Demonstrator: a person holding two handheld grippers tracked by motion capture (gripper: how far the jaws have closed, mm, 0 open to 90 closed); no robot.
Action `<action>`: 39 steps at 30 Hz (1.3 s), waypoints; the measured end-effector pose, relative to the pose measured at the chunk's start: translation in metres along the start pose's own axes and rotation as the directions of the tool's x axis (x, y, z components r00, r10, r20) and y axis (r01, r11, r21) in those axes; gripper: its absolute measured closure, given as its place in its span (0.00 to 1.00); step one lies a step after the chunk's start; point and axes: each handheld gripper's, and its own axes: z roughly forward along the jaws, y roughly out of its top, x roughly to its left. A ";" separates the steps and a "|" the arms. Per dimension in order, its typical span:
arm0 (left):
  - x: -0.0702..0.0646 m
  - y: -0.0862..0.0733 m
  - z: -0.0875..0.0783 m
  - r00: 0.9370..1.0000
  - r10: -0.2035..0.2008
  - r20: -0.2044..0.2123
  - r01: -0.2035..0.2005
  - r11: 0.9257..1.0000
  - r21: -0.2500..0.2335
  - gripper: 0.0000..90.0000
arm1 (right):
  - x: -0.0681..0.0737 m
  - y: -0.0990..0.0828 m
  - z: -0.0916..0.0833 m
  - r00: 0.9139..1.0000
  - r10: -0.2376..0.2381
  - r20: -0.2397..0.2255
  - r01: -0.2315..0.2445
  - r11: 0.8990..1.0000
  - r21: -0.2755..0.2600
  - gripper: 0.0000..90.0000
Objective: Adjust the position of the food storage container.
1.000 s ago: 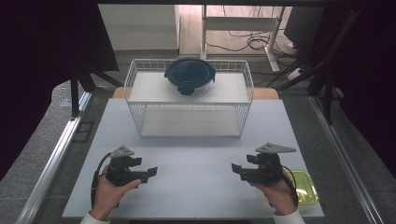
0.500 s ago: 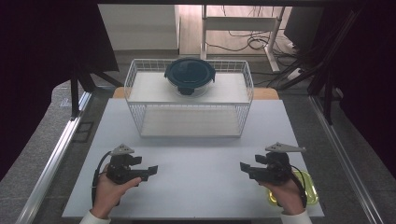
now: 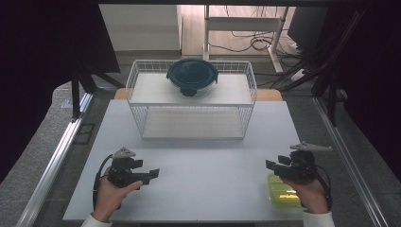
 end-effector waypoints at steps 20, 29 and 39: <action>0.002 -0.002 0.000 1.000 -0.006 0.017 0.006 1.000 0.005 0.21 | -0.070 -0.027 -0.024 0.964 0.066 0.258 -0.103 0.986 0.133 0.98; 0.001 -0.004 0.003 1.000 -0.010 0.025 0.010 1.000 0.026 0.21 | -0.084 -0.046 -0.045 0.950 0.112 0.291 -0.150 0.982 0.113 0.98; 0.000 -0.001 0.007 0.999 0.007 0.033 -0.008 0.999 0.038 0.21 | -0.094 -0.071 -0.050 0.924 0.125 0.360 -0.191 0.969 0.154 0.98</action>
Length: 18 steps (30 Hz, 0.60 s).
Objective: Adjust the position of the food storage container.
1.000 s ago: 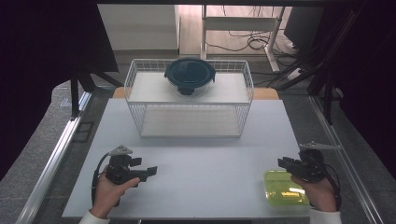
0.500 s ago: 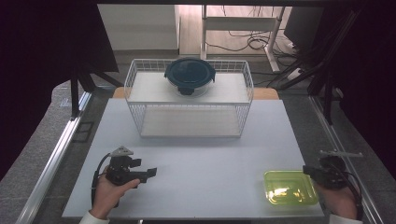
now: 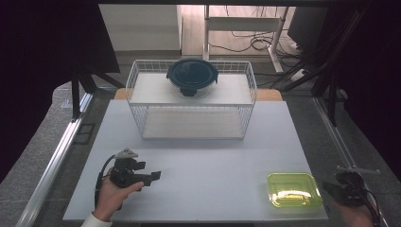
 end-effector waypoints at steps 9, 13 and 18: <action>0.002 0.000 0.001 1.000 -0.001 -0.003 0.001 1.000 0.005 0.22 | 0.010 -0.005 0.009 0.999 -0.038 0.006 0.037 0.997 0.062 0.98; 0.002 0.000 0.003 1.000 -0.004 -0.003 0.004 1.000 0.009 0.22 | 0.015 -0.006 0.009 0.999 -0.050 -0.017 0.051 0.996 0.072 0.98; 0.002 -0.001 0.004 1.000 -0.006 0.002 0.006 1.000 0.016 0.22 | 0.027 -0.005 0.012 0.995 -0.084 -0.048 0.087 0.993 0.078 0.98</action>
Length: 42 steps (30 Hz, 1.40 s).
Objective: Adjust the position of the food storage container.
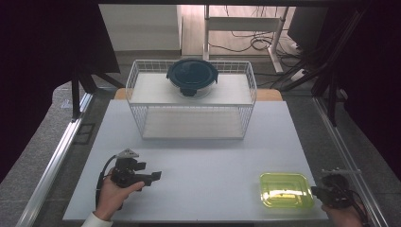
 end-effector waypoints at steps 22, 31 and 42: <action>0.002 0.001 -0.007 1.000 -0.016 0.005 0.016 1.000 -0.020 0.21 | 0.045 0.013 0.011 0.991 -0.121 -0.051 0.123 0.992 0.027 0.98; 0.003 0.001 -0.009 1.000 -0.025 0.005 0.025 0.999 -0.023 0.21 | 0.068 0.017 0.016 0.983 -0.171 -0.069 0.174 0.984 0.037 0.98; 0.004 0.001 -0.007 1.000 -0.026 0.003 0.026 1.000 -0.016 0.21 | 0.088 0.019 0.020 0.977 -0.189 -0.100 0.195 0.979 0.053 0.98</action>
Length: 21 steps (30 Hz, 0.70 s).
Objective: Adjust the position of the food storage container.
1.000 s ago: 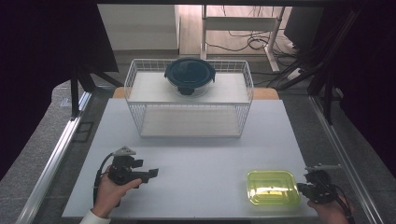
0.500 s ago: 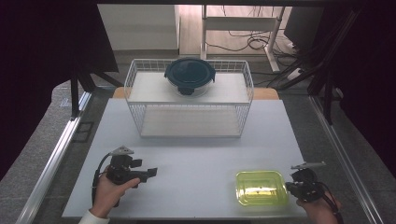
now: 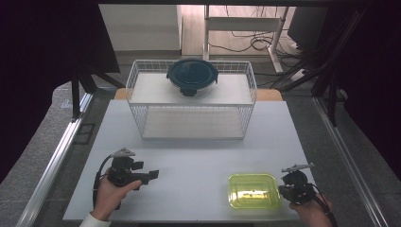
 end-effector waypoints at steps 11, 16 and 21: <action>0.000 0.000 0.001 1.000 -0.006 -0.001 0.006 1.000 0.000 0.21 | 0.029 0.012 0.008 0.998 -0.045 -0.042 0.045 0.999 0.009 0.98; 0.001 0.000 0.000 1.000 -0.003 -0.001 0.003 1.000 0.005 0.21 | 0.041 0.017 0.010 0.996 -0.066 -0.063 0.066 0.998 0.002 0.98; 0.001 -0.001 0.001 1.000 -0.007 0.001 0.007 1.000 0.001 0.21 | 0.052 0.022 0.014 0.994 -0.080 -0.080 0.080 0.997 0.003 0.98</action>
